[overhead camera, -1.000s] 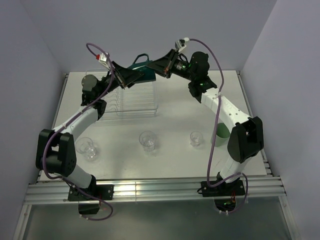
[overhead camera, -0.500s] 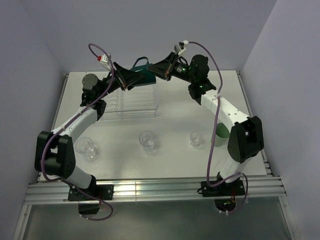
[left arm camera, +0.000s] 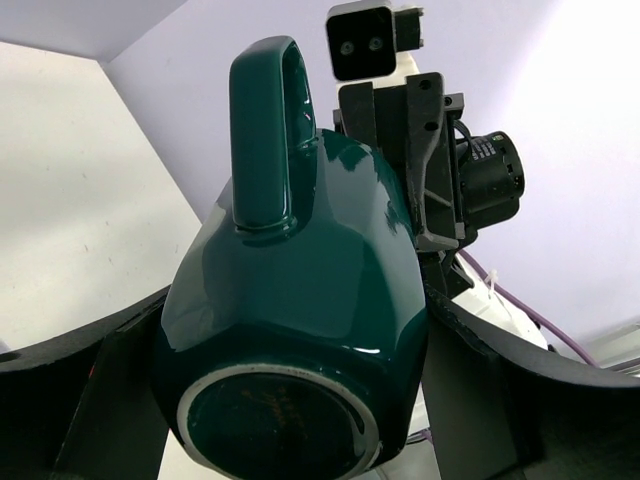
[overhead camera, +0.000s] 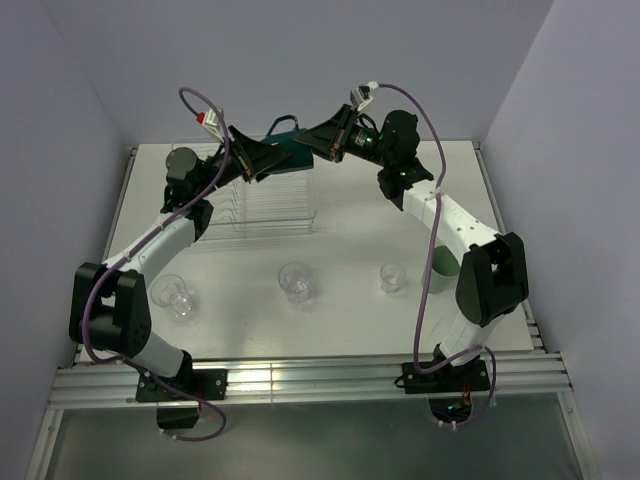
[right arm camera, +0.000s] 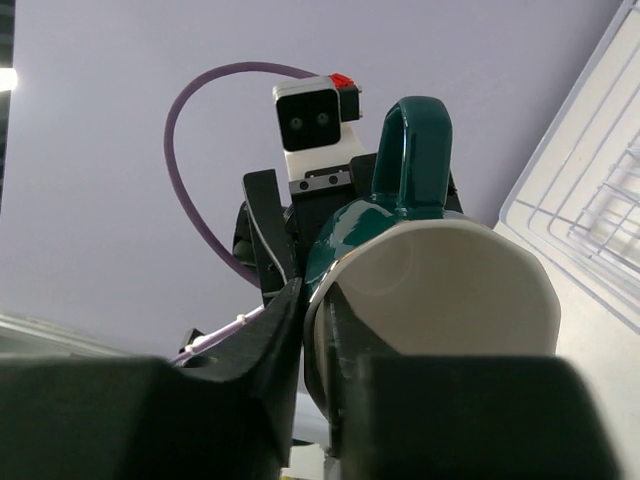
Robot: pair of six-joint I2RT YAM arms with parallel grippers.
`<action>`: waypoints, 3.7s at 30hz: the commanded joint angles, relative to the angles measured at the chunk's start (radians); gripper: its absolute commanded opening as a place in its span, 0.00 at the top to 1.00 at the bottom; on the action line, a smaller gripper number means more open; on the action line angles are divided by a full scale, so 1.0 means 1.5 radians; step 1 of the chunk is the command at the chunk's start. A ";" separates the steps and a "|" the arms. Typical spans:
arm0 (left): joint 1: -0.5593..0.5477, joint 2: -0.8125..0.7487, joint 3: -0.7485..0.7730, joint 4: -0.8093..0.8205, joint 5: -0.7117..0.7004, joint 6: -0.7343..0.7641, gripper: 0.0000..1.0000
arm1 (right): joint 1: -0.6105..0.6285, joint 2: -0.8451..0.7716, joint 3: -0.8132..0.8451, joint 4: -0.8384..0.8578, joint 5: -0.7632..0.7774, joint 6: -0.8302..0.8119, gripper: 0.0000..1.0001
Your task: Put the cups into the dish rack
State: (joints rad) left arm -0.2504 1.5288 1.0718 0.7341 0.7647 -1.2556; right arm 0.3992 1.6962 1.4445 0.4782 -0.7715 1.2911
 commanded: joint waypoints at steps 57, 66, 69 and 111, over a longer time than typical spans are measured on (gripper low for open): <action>-0.050 0.405 0.760 -1.012 -0.754 0.150 1.00 | -0.099 -0.138 0.005 -0.516 0.406 -0.426 0.44; -0.057 0.411 0.769 -1.042 -0.791 0.033 1.00 | -0.100 -0.141 -0.005 -0.518 0.413 -0.426 0.44; -0.058 0.417 0.768 -1.057 -0.791 0.002 1.00 | -0.101 -0.139 -0.008 -0.520 0.413 -0.425 0.44; -0.023 0.498 0.770 -1.046 -0.797 -0.065 1.00 | -0.118 -0.111 -0.033 -0.512 0.401 -0.428 0.45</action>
State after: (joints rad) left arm -0.2893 2.2883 2.1620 -0.9150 -0.4076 -1.3693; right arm 0.2306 1.5192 1.3983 -0.3222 -0.1673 0.6621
